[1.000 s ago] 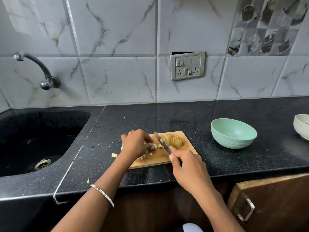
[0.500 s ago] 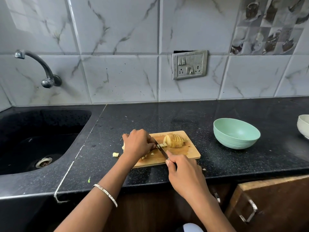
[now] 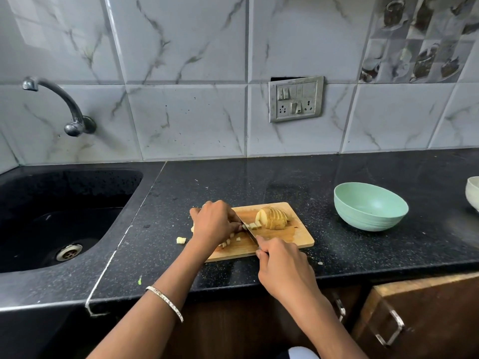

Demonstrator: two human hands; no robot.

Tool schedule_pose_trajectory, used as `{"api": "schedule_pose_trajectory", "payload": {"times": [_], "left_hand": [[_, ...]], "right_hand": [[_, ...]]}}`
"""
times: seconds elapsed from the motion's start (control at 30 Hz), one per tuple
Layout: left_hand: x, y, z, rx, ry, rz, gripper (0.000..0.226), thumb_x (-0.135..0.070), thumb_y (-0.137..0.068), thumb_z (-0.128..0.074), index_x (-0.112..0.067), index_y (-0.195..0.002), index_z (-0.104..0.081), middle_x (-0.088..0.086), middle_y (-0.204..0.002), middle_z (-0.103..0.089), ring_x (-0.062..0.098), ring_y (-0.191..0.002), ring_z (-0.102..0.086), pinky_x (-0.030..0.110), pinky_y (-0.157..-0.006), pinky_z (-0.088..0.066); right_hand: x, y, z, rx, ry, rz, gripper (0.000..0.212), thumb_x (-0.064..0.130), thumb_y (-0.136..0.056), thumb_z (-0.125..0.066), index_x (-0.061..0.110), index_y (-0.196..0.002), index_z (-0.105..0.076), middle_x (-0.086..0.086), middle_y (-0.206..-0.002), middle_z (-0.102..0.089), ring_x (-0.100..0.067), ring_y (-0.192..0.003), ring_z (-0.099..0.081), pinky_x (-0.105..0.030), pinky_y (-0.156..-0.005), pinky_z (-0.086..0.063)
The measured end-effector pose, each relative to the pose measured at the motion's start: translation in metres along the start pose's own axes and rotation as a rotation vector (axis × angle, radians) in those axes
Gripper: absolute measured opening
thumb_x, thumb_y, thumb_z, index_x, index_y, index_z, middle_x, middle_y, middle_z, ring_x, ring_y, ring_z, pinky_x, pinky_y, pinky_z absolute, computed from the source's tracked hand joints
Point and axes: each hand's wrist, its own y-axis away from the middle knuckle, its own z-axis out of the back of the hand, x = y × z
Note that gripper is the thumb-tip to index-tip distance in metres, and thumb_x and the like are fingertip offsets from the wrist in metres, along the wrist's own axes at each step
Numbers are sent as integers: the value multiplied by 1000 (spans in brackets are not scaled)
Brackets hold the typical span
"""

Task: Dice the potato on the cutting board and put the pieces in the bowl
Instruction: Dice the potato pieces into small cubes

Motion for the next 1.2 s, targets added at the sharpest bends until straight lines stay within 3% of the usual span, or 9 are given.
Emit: {"api": "schedule_pose_trajectory", "payload": {"times": [0.17, 0.23, 0.33, 0.47, 0.57, 0.7, 0.83, 1.03, 1.2], "left_hand": [[0, 1, 1, -17, -45, -16, 14, -45, -84, -71, -35, -92, -77, -11, -97, -71, 17, -109, -53, 40, -84, -26], [0, 2, 1, -39, -75, -23, 13, -41, -86, -69, -32, -93, -77, -8, -97, -71, 19, -110, -54, 39, -82, -24], [-2, 4, 0, -48, -57, -36, 12, -37, -87, -69, -31, -93, -77, -8, -96, -71, 20, -110, -53, 39, -85, -26], [-4, 5, 2, -91, -15, -50, 10, -34, -88, -67, -35, -93, -76, -12, -97, -72, 19, -109, -54, 41, -87, -29], [-4, 3, 2, -91, 14, -56, 12, -37, -89, -65, -37, -97, -74, -15, -99, -72, 17, -109, -55, 41, -88, -31], [-8, 3, 2, -87, 44, -63, 13, -40, -89, -65, -38, -99, -73, -17, -101, -71, 15, -110, -55, 42, -90, -31], [-12, 3, 4, -106, 54, -71, 15, -38, -91, -62, -37, -101, -73, -17, -102, -71, 15, -111, -55, 39, -85, -27], [-15, 4, 10, -162, 97, -41, 16, -27, -93, -62, -37, -96, -73, -13, -94, -72, 14, -105, -60, 37, -82, -24], [-6, 3, 12, -166, 78, -66, 32, -14, -96, -50, -38, -101, -71, -14, -93, -71, 15, -104, -61, 38, -85, -28]], "right_hand": [[-11, -2, 0, 37, -188, -7, 27, 31, -103, -50, 16, -113, -69, 18, -142, -57, -26, -117, -62, -32, -92, -51], [-15, 2, 10, 49, -236, 4, 29, 30, -104, -51, 14, -118, -70, 23, -141, -55, -21, -125, -58, -26, -93, -45], [-23, 8, 27, 26, -205, 17, 31, 36, -103, -51, 31, -129, -68, 26, -137, -57, -18, -126, -57, -28, -92, -45], [-27, 11, 39, -39, -33, -37, 29, 36, -104, -47, 31, -123, -69, 25, -139, -56, -23, -117, -62, -30, -74, -43], [-26, 16, 44, -35, 14, -66, 29, 36, -105, -46, 36, -123, -68, 25, -137, -57, -25, -115, -61, -30, -71, -38], [-26, 19, 42, -5, 29, -60, 31, 36, -105, -44, 39, -128, -66, 25, -139, -55, -24, -120, -59, -29, -73, -37], [-32, 17, 30, 10, -66, -6, 28, 36, -104, -47, 30, -116, -72, 33, -139, -51, -18, -117, -62, -28, -82, -46], [-18, 22, 18, 34, -268, 80, 35, 40, -104, -50, 41, -138, -58, 25, -137, -57, -13, -125, -56, -28, -99, -45], [-16, 17, 16, -1, -280, 92, 37, 42, -102, -51, 44, -139, -56, 21, -135, -61, -13, -122, -59, -31, -96, -49]]}}
